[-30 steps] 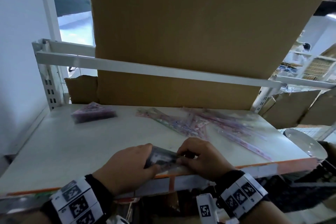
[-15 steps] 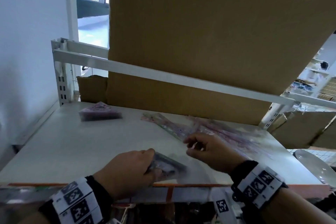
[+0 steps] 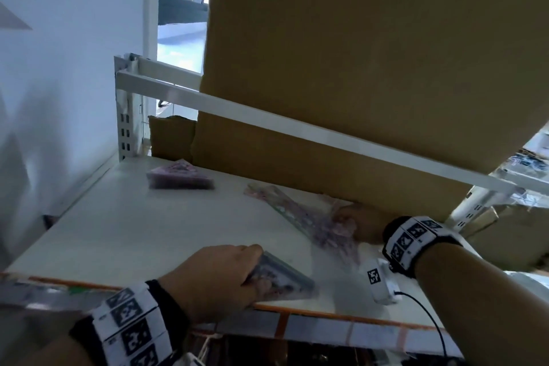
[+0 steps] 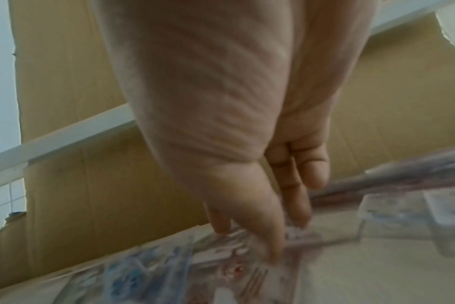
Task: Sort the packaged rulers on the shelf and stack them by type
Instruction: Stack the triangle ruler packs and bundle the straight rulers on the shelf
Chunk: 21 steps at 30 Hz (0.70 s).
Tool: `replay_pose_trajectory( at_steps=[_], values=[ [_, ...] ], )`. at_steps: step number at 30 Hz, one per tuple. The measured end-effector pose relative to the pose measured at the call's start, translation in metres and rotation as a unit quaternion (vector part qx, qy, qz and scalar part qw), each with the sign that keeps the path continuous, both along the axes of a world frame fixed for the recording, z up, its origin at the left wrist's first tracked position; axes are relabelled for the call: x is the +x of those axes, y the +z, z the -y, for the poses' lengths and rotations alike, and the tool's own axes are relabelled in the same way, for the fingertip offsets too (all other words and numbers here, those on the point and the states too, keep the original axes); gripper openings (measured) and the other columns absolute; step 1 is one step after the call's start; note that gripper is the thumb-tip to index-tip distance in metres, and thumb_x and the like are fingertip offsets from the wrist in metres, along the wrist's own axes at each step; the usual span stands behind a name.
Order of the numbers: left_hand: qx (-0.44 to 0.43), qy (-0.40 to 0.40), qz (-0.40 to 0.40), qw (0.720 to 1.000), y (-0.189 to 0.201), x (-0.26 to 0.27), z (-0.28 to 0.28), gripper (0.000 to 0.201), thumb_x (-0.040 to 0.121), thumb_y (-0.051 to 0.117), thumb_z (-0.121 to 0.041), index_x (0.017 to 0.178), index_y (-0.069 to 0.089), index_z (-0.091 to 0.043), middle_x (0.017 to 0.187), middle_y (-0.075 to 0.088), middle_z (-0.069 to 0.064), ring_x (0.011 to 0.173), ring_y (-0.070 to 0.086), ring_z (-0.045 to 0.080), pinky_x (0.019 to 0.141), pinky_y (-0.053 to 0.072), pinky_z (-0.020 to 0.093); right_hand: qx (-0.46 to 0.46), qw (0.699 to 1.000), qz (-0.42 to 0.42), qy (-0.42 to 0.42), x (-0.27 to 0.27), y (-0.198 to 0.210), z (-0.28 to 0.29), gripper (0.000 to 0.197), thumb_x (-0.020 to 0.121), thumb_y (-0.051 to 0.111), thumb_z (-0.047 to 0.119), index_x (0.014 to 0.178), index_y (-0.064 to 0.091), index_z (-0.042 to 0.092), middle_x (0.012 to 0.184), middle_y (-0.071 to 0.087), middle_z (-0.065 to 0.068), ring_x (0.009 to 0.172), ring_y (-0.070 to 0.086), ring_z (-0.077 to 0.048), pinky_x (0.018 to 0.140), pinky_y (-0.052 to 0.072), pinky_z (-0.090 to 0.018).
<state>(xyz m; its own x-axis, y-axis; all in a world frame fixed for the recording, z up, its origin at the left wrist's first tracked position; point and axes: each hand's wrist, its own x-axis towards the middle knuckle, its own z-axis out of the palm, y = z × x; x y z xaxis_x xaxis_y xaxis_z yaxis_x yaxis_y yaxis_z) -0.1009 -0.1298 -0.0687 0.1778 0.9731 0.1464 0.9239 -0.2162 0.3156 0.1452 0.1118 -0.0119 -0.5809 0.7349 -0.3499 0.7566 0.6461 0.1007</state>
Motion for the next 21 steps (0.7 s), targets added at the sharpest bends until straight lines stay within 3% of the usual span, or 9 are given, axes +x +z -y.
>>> replay_pose_trajectory(
  at_steps=[4, 7, 8, 10, 13, 16, 19, 21],
  values=[
    [0.003, 0.004, 0.003, 1.0, 0.001, 0.001, 0.001, 0.037, 0.092, 0.034, -0.066, 0.097, 0.041, -0.03, 0.092, 0.058, -0.006, 0.081, 0.053, 0.015, 0.065, 0.037, 0.031, -0.027, 0.999, -0.025, -0.037, 0.009, 0.001, 0.003, 0.051, 0.083, 0.072, 0.021, 0.13, 0.05, 0.024, 0.113, 0.052, 0.007, 0.098, 0.051, -0.012, 0.077, 0.04, -0.021],
    [0.008, 0.007, 0.002, 1.0, 0.002, 0.002, 0.001, 0.035, 0.092, 0.036, -0.064, 0.095, 0.041, -0.03, 0.091, 0.057, -0.006, 0.08, 0.053, 0.015, 0.064, 0.031, 0.03, -0.016, 0.995, -0.076, -0.06, 0.014, 0.002, 0.005, 0.027, 0.085, 0.072, 0.022, 0.102, 0.053, 0.027, 0.094, 0.052, 0.012, 0.085, 0.052, -0.01, 0.072, 0.045, -0.023],
    [0.009, 0.007, 0.002, 1.0, 0.002, 0.002, 0.001, 0.034, 0.092, 0.037, -0.064, 0.095, 0.041, -0.03, 0.091, 0.058, -0.006, 0.082, 0.053, 0.016, 0.064, 0.031, 0.03, -0.022, 0.991, -0.108, -0.076, 0.015, 0.004, 0.005, 0.023, 0.086, 0.071, 0.019, 0.095, 0.052, 0.028, 0.09, 0.053, 0.01, 0.082, 0.054, -0.012, 0.073, 0.049, -0.027],
    [0.011, 0.011, 0.0, 1.0, 0.002, 0.003, 0.001, 0.035, 0.092, 0.038, -0.063, 0.096, 0.042, -0.029, 0.094, 0.059, -0.005, 0.085, 0.055, 0.017, 0.065, 0.032, 0.03, -0.066, 0.972, -0.187, -0.126, 0.019, 0.009, 0.008, 0.019, 0.088, 0.068, 0.009, 0.096, 0.057, 0.023, 0.09, 0.059, 0.0, 0.073, 0.06, -0.016, 0.067, 0.055, -0.037],
    [0.009, 0.014, 0.002, 1.0, 0.002, 0.002, 0.001, 0.036, 0.091, 0.039, -0.063, 0.098, 0.044, -0.029, 0.096, 0.061, -0.004, 0.087, 0.056, 0.018, 0.067, 0.036, 0.031, -0.112, 0.943, -0.269, -0.163, 0.029, 0.018, 0.016, 0.016, 0.087, 0.062, 0.003, 0.094, 0.066, 0.017, 0.083, 0.069, -0.009, 0.058, 0.066, -0.015, 0.051, 0.051, -0.029],
    [0.008, 0.01, 0.007, 1.0, 0.001, 0.002, 0.0, 0.035, 0.091, 0.038, -0.063, 0.098, 0.044, -0.029, 0.096, 0.061, -0.006, 0.087, 0.056, 0.017, 0.068, 0.038, 0.03, -0.144, 0.92, -0.316, -0.182, 0.039, 0.026, 0.024, 0.014, 0.086, 0.063, 0.004, 0.084, 0.073, 0.014, 0.08, 0.074, -0.01, 0.066, 0.069, -0.018, 0.058, 0.055, -0.03],
    [0.009, 0.011, 0.006, 1.0, 0.001, 0.002, 0.0, 0.033, 0.092, 0.038, -0.062, 0.098, 0.044, -0.031, 0.097, 0.059, -0.008, 0.087, 0.055, 0.014, 0.067, 0.033, 0.027, -0.198, 0.88, -0.376, -0.213, 0.051, 0.033, 0.034, 0.008, 0.087, 0.072, 0.02, 0.091, 0.077, 0.014, 0.09, 0.076, -0.01, 0.083, 0.073, -0.023, 0.072, 0.058, -0.034],
    [0.003, 0.013, 0.003, 1.0, 0.002, 0.003, 0.0, 0.033, 0.092, 0.037, -0.062, 0.099, 0.044, -0.031, 0.096, 0.059, -0.009, 0.087, 0.054, 0.014, 0.068, 0.034, 0.028, -0.248, 0.846, -0.411, -0.229, 0.059, 0.037, 0.042, 0.034, 0.077, 0.079, 0.034, 0.104, 0.076, 0.014, 0.101, 0.076, -0.007, 0.096, 0.072, -0.021, 0.078, 0.058, -0.033]
  ],
)
